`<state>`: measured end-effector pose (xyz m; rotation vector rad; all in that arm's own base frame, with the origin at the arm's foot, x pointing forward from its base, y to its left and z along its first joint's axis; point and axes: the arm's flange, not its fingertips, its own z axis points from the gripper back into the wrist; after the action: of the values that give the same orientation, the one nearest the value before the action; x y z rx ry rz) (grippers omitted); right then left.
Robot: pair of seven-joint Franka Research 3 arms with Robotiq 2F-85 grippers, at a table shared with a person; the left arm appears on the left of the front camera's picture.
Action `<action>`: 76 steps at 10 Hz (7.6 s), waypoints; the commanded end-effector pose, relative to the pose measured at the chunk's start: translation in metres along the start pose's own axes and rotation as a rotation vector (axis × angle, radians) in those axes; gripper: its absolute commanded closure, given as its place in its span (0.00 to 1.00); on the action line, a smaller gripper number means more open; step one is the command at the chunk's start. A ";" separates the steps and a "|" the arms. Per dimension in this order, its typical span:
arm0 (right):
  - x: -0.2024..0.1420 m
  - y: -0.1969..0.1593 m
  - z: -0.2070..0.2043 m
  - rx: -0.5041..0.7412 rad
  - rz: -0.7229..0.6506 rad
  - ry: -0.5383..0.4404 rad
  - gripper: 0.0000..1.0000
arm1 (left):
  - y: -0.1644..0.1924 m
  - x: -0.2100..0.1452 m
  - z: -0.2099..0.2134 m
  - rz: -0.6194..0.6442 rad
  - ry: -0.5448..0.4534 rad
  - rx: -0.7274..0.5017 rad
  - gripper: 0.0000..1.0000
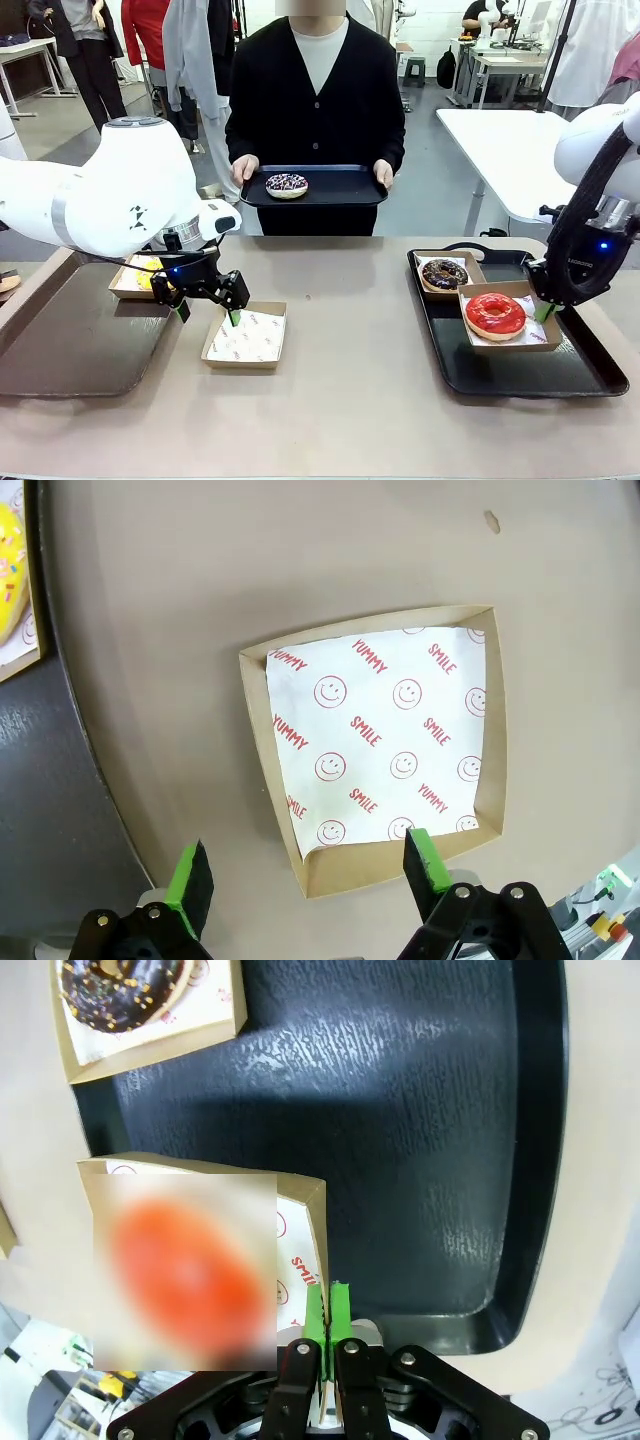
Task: Individually package the donuts and arrange them on the tray.
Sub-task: Place the picked Paper togo box on the Handle tray while simultaneously picking up another Paper togo box from the table with the other hand, then place the picked Paper togo box on the Handle tray.
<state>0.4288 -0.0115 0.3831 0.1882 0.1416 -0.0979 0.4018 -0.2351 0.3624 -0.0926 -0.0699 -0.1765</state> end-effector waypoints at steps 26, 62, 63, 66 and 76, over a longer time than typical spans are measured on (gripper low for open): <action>0.031 -0.037 -0.036 0.059 0.025 0.005 0.00 | -0.002 0.029 -0.038 0.182 0.028 0.090 1.00; -0.001 -0.264 0.076 1.086 0.385 -0.172 0.00 | -0.011 0.124 0.160 0.226 -0.014 0.047 1.00; -0.001 -0.264 0.076 1.086 0.385 -0.172 0.00 | -0.011 0.124 0.160 0.226 -0.014 0.047 1.00; -0.001 -0.264 0.076 1.086 0.385 -0.172 0.00 | -0.011 0.124 0.160 0.226 -0.014 0.047 1.00; -0.001 -0.264 0.076 1.086 0.385 -0.172 0.00 | -0.011 0.124 0.160 0.226 -0.014 0.047 1.00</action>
<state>0.4082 -0.2842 0.4091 1.2829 -0.1441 0.2168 0.5129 -0.2532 0.5319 -0.0525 -0.0728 0.0506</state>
